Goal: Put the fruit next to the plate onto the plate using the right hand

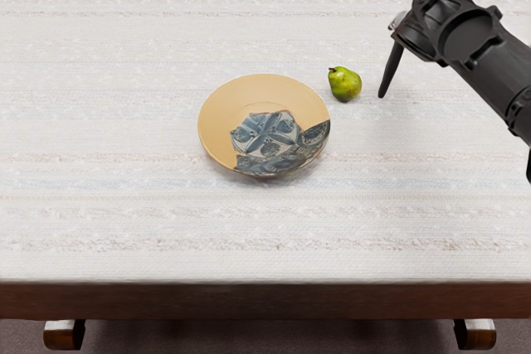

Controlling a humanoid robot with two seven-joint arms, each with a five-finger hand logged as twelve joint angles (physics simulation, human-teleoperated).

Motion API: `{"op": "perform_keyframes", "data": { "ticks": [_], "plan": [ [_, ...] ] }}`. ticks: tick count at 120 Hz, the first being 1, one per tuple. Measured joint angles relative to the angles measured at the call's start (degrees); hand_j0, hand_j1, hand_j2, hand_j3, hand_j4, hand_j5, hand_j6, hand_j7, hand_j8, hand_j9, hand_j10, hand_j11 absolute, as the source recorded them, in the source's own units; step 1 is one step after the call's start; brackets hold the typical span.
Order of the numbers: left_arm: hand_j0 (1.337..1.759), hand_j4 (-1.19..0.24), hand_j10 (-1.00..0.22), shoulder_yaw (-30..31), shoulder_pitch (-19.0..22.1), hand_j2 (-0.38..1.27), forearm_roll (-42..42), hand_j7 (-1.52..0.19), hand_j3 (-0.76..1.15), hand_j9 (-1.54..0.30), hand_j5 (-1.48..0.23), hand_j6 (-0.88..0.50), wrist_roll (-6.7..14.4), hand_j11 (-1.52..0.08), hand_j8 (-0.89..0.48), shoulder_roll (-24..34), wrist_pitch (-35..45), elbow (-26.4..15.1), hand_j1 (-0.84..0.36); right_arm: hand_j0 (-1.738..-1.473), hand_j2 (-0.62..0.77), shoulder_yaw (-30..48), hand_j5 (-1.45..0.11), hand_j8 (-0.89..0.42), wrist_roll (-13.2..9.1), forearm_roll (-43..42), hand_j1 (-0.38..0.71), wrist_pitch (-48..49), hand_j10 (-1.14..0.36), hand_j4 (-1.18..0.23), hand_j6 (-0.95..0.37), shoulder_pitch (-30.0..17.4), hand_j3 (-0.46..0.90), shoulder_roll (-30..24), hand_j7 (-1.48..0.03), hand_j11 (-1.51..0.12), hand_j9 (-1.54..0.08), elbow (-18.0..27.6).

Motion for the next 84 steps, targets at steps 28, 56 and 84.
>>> {"op": "perform_keyframes", "data": {
  "ticks": [28, 56, 84],
  "plan": [
    [1.658, -0.01, -0.01, 0.00, 0.02, 0.00, 0.00, -0.02, 0.00, -0.02, -0.02, -0.01, 0.00, -0.02, -0.01, 0.00, 0.00, 0.02, 0.33, -1.658, 0.00, -3.68, 0.00, 0.00, 0.54, -0.85, -0.35, 0.69, 0.00, 0.00, 0.00, 0.97, 0.00, 0.06, 0.00, 0.00, 0.00, 3.62],
    [1.658, -0.01, -0.01, 0.00, -0.03, 0.00, 0.00, -0.02, 0.00, -0.02, -0.02, -0.01, 0.00, -0.02, -0.01, 0.00, 0.00, 0.02, 0.33, -1.658, 0.00, -4.67, 0.00, 0.00, 10.31, -0.67, -0.35, -4.28, 0.00, 0.00, 0.00, -2.09, 0.00, 0.06, 0.00, 0.00, 0.00, 5.86],
    [1.658, -0.01, -0.01, 0.00, -0.09, 0.00, -0.03, -0.02, 0.00, -0.02, -0.02, -0.01, 0.00, -0.02, -0.01, 0.00, -0.03, 0.02, 0.33, -1.658, 0.00, -4.79, 0.00, 0.00, 16.17, -0.57, -0.35, -9.67, 0.00, 0.00, 0.00, -6.45, 0.00, 0.06, 0.00, 0.00, 0.00, 5.79]
  ]
}}
